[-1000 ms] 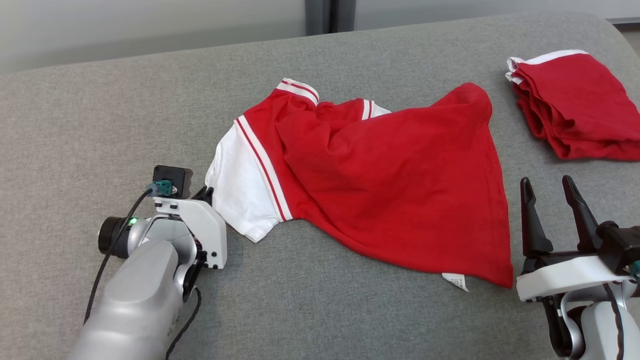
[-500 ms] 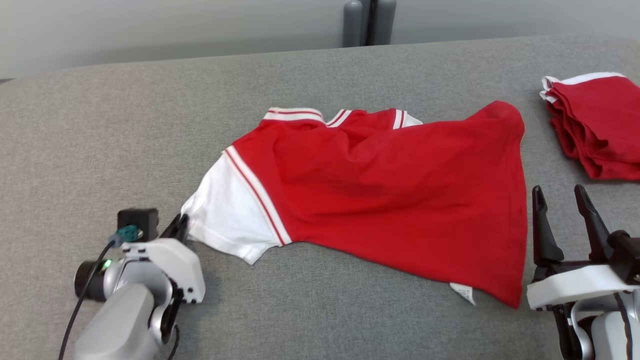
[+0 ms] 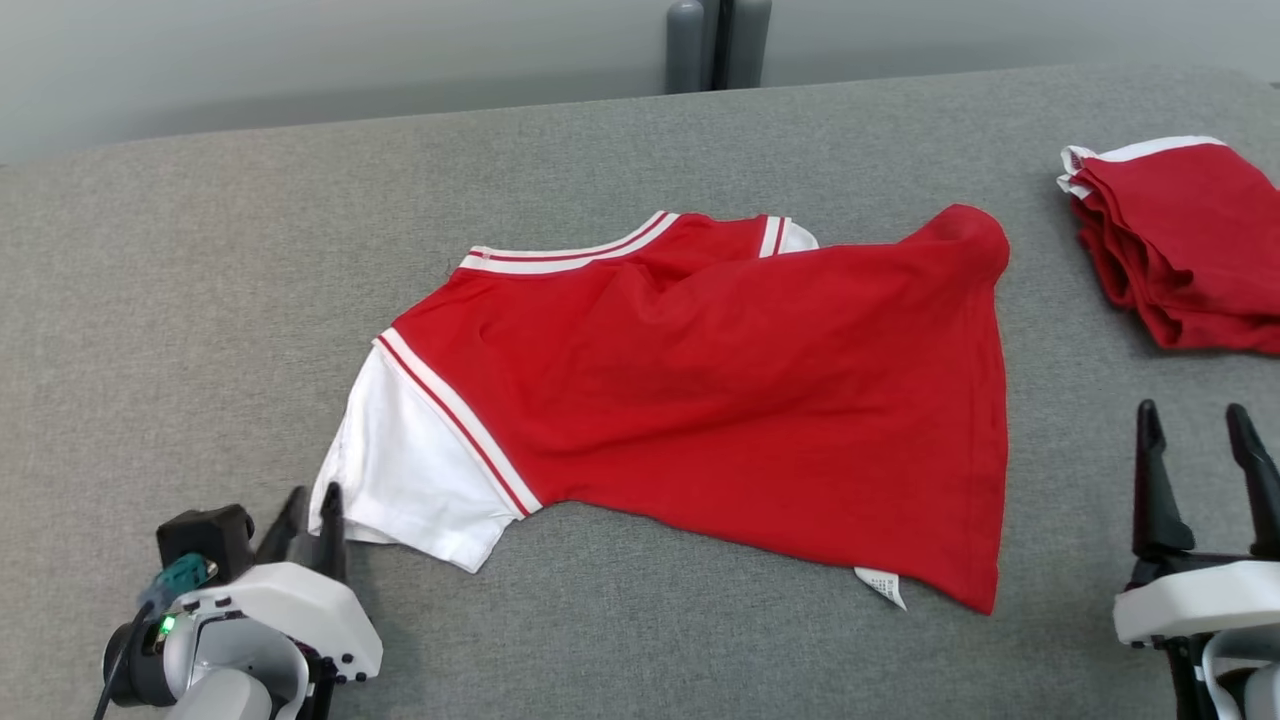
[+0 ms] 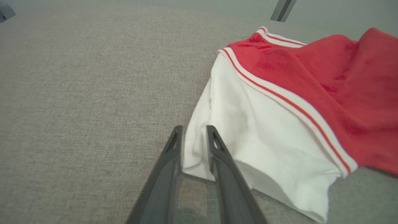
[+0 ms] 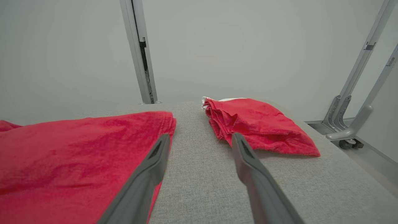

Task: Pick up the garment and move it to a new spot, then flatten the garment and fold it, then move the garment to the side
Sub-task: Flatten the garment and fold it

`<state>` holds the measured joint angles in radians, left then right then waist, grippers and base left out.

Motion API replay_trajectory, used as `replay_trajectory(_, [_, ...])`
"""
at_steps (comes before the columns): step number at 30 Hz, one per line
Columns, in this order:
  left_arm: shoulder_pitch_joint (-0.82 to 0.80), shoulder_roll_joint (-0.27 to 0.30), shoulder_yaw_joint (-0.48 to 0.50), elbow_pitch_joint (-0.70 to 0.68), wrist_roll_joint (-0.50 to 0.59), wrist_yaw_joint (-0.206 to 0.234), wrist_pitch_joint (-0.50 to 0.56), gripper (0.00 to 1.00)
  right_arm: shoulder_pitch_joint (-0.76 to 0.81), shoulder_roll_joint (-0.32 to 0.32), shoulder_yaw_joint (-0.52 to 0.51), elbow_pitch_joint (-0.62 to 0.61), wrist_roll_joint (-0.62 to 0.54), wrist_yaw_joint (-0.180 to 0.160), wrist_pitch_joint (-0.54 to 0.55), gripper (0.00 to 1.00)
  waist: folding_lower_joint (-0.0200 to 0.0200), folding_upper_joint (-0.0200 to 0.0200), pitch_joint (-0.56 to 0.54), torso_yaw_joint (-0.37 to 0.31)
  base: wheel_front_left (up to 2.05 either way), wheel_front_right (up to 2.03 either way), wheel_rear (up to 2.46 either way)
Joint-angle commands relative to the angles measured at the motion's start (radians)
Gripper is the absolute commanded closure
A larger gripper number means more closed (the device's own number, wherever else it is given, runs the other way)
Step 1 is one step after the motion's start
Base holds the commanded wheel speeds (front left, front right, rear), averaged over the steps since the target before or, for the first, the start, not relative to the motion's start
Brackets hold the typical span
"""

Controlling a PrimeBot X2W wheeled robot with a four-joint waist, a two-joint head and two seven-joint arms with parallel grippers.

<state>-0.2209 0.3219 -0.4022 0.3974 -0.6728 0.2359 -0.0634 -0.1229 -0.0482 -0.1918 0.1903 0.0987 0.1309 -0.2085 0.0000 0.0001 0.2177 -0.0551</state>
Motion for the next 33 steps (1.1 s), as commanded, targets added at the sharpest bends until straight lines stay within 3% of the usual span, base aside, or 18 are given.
replay_trajectory(1, [0.035,0.009,0.018,-0.055,-0.003,0.019,-0.037,0.00,0.015,-0.005,-0.028,-0.016,-0.005,0.000,-0.002,0.00,0.0000,-0.0001,-0.001,-0.011,0.00,0.00,0.00])
replay_trajectory(11, [0.111,-0.011,0.039,-0.185,0.027,0.017,-0.175,0.00,0.002,-0.005,-0.024,-0.060,-0.020,0.000,-0.002,0.00,0.0000,-0.0001,-0.037,-0.024,0.00,0.00,0.00])
replay_trajectory(23, [0.183,-0.056,0.061,-0.232,0.053,-0.004,-0.201,0.00,-0.018,-0.005,0.142,-0.020,0.010,0.000,0.005,0.00,0.0000,-0.0001,-0.133,0.013,0.00,0.00,0.00])
replay_trajectory(33, [0.256,-0.090,0.082,-0.255,0.087,-0.010,-0.203,0.00,0.033,-0.005,0.167,0.011,0.047,0.000,-0.012,0.00,0.0000,-0.0001,-0.194,0.043,0.00,0.00,0.00])
